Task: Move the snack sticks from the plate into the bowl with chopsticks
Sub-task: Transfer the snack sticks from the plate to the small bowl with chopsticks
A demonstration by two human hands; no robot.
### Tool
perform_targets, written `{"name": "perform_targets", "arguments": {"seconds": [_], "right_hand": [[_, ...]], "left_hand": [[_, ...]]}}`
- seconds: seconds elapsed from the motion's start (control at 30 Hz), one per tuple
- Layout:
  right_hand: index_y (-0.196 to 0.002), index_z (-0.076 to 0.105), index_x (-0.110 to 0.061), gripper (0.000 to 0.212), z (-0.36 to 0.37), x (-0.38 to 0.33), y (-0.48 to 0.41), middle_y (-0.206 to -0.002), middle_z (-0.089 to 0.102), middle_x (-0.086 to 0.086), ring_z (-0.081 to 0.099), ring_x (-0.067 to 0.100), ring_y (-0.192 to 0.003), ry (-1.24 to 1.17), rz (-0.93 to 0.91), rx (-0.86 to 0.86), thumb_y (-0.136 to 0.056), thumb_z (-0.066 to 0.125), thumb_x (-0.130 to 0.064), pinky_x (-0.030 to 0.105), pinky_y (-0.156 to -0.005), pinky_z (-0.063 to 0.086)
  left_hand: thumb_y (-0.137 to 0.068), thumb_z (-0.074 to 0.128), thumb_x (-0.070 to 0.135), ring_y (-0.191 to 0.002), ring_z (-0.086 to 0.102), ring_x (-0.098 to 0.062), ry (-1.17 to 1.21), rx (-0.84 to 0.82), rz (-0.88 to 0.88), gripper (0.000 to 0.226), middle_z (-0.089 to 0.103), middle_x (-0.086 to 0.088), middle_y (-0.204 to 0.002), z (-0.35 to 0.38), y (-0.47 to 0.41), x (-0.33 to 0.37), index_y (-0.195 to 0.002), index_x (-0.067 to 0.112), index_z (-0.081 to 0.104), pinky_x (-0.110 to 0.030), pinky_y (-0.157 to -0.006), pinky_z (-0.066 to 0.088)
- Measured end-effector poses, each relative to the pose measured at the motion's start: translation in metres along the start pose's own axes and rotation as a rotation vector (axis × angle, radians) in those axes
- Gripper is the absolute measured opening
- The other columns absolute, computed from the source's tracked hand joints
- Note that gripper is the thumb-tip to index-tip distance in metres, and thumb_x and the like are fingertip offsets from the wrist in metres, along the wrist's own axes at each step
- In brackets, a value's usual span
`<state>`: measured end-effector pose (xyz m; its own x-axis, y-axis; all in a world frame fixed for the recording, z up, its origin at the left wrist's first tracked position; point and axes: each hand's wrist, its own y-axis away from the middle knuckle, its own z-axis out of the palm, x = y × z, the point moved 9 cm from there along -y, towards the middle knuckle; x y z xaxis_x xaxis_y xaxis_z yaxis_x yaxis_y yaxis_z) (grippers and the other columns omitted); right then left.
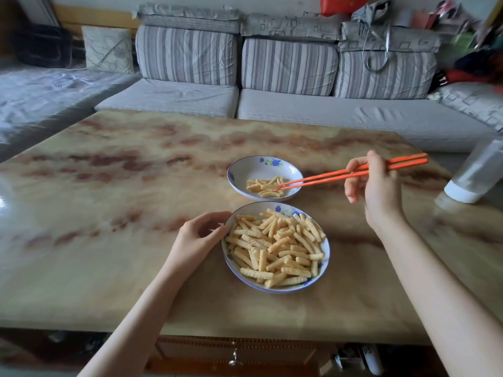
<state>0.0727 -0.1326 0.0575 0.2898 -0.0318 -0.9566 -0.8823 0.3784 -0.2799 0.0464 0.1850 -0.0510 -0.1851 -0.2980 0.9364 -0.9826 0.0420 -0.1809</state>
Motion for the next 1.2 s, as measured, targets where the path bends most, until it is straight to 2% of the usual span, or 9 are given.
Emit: {"name": "perform_targets", "arguments": {"seconds": [0.13, 0.33, 0.5, 0.8, 0.97, 1.2], "right_hand": [[-0.065, 0.052, -0.009, 0.043, 0.002, 0.013, -0.009, -0.033, 0.047, 0.002, 0.037, 0.016, -0.028, -0.003, 0.037, 0.088, -0.099, 0.031, -0.023, 0.018, -0.035, 0.029], [-0.068, 0.054, -0.009, 0.043, 0.015, 0.030, -0.008, -0.034, 0.049, 0.002, 0.040, 0.014, -0.028, 0.033, 0.053, 0.065, -0.101, 0.030, -0.024, 0.020, -0.035, 0.032], [-0.068, 0.054, -0.008, 0.044, 0.006, 0.015, 0.000, -0.034, 0.048, 0.002, 0.038, 0.016, -0.028, 0.019, 0.013, 0.031, -0.101, 0.031, -0.023, 0.017, -0.035, 0.028], [-0.067, 0.055, -0.006, 0.048, 0.007, -0.023, 0.012, -0.033, 0.042, 0.006, 0.032, 0.017, -0.028, 0.107, -0.031, -0.235, -0.103, 0.029, -0.024, 0.017, -0.034, 0.025], [-0.068, 0.056, -0.005, 0.049, 0.016, -0.020, 0.016, -0.033, 0.042, 0.007, 0.031, 0.019, -0.028, 0.159, -0.018, -0.302, -0.103, 0.029, -0.024, 0.017, -0.034, 0.025], [-0.070, 0.057, -0.002, 0.048, 0.034, -0.004, 0.020, -0.033, 0.043, 0.007, 0.031, 0.018, -0.028, 0.208, 0.023, -0.361, -0.104, 0.029, -0.022, 0.019, -0.034, 0.026]], "left_hand": [[-0.075, 0.060, 0.027, -0.097, 0.069, -0.012, 0.001, 0.007, -0.008, 0.033, 0.074, 0.011, -0.099, 0.001, 0.000, 0.000, -0.106, 0.026, 0.073, -0.033, -0.092, 0.054], [-0.075, 0.060, 0.026, -0.096, 0.069, -0.011, 0.002, 0.007, -0.016, 0.033, 0.074, 0.010, -0.098, 0.000, 0.000, -0.001, -0.105, 0.028, 0.073, -0.031, -0.092, 0.054], [-0.076, 0.061, 0.026, -0.096, 0.069, -0.013, 0.006, 0.009, -0.013, 0.031, 0.075, 0.009, -0.097, -0.001, 0.000, -0.001, -0.104, 0.028, 0.073, -0.031, -0.091, 0.054], [-0.076, 0.061, 0.026, -0.097, 0.069, -0.015, -0.001, 0.008, -0.001, 0.032, 0.075, 0.010, -0.098, -0.001, 0.000, 0.000, -0.105, 0.025, 0.073, -0.034, -0.092, 0.054], [-0.075, 0.059, 0.027, -0.095, 0.068, -0.008, -0.026, 0.013, 0.014, 0.032, 0.074, 0.014, -0.097, 0.000, 0.002, 0.006, -0.104, 0.027, 0.073, -0.020, -0.086, 0.052], [-0.075, 0.059, 0.027, -0.095, 0.068, -0.008, -0.037, 0.009, 0.009, 0.034, 0.074, 0.013, -0.098, -0.001, 0.000, 0.004, -0.106, 0.027, 0.073, -0.028, -0.090, 0.053]]}}
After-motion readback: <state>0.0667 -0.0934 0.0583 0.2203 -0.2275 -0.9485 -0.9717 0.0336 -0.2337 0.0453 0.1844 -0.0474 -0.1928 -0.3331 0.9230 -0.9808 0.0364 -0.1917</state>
